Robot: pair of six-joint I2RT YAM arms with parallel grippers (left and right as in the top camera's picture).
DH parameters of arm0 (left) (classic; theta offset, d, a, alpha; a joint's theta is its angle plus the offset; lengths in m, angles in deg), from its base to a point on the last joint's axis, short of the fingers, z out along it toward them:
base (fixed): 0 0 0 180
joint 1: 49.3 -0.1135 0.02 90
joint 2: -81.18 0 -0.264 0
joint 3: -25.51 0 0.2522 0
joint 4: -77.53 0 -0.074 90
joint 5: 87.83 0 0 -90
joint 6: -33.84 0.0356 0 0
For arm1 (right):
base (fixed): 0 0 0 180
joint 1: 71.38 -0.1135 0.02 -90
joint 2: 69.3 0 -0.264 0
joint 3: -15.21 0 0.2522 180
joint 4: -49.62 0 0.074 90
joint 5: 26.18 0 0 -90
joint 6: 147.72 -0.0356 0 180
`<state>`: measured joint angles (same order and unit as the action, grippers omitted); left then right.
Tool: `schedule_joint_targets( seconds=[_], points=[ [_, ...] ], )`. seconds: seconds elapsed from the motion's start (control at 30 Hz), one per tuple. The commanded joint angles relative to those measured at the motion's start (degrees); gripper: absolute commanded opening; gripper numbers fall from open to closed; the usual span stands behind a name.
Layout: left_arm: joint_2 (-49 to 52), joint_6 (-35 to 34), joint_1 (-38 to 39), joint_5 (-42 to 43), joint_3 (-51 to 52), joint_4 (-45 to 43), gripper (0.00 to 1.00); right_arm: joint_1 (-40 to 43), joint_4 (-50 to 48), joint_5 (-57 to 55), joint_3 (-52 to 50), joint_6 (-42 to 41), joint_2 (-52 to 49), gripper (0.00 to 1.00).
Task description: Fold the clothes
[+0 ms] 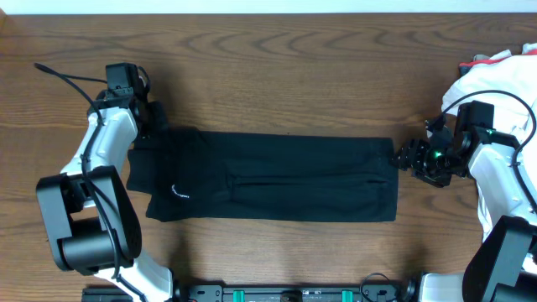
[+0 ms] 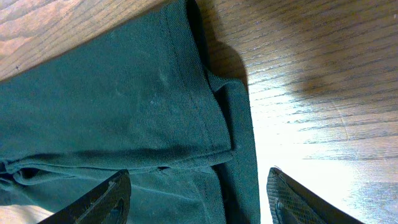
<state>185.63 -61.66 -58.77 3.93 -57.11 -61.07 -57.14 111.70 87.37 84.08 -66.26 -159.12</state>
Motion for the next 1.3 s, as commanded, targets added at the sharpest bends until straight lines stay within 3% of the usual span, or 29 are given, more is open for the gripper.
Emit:
schedule_joint_targets(
  seconds=[0.0,0.27,0.5,0.63,1.03,1.27],
  points=[
    [-0.33,0.57,0.2,3.78,0.39,0.35,0.65,0.35,-0.15,0.44,0.39,0.02,1.09,0.68],
    [3.61,0.76,0.52,13.14,0.42,-1.11,0.7,0.33,-0.61,0.44,0.37,0.02,1.09,0.68],
    [3.69,-5.16,1.01,17.73,0.39,-1.99,0.69,0.33,-0.74,0.44,0.37,0.02,1.09,0.68],
    [3.69,-5.4,1.2,17.09,0.39,-1.33,0.64,0.33,-0.74,0.44,0.37,0.02,1.09,0.68],
    [-3.3,-5.79,-0.46,15.37,-2.32,1.64,0.64,0.33,-0.7,0.44,0.37,0.02,1.09,0.68],
    [-4.5,-6.75,3.74,15.1,-1.27,3.41,0.64,0.33,-0.76,0.44,0.37,0.02,1.09,0.68]
  ],
)
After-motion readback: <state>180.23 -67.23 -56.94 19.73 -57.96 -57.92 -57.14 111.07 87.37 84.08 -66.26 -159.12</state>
